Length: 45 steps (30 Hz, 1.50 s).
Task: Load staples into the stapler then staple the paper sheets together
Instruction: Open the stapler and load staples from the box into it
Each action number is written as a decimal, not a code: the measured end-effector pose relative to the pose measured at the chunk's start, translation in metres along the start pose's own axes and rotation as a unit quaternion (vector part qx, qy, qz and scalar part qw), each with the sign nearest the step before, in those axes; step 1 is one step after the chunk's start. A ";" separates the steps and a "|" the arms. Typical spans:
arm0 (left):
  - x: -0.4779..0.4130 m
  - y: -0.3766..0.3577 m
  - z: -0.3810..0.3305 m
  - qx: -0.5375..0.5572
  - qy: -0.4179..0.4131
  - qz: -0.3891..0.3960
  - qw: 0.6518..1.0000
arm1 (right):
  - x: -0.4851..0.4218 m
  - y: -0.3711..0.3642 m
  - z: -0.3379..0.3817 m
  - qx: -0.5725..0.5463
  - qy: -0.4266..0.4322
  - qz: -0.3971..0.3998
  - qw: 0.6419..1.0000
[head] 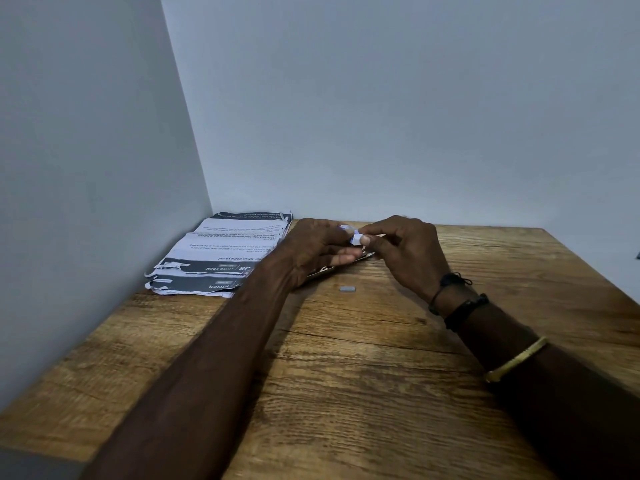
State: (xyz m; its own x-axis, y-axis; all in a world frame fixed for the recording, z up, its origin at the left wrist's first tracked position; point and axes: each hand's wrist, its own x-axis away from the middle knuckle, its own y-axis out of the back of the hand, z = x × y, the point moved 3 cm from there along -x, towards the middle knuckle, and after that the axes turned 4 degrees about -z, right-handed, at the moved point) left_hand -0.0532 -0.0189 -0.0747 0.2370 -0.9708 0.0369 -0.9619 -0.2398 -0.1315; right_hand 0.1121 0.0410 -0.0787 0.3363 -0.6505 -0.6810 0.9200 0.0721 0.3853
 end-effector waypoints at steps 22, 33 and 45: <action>0.001 0.002 -0.005 0.083 0.005 -0.075 0.994 | -0.001 0.002 0.006 -0.008 0.069 -0.009 0.998; 0.001 0.003 -0.006 -0.016 -0.008 -0.104 0.994 | -0.001 0.003 0.016 0.049 0.112 0.008 0.992; 0.000 0.005 -0.005 -0.050 -0.038 -0.098 0.993 | -0.004 0.003 0.012 0.049 0.074 0.026 0.996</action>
State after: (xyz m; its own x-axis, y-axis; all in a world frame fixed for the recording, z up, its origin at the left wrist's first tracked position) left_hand -0.0589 -0.0203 -0.0709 0.4273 -0.9038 -0.0228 -0.9040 -0.4265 -0.0306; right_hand 0.1110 0.0343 -0.0674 0.4147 -0.5288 -0.7405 0.8793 0.0237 0.4756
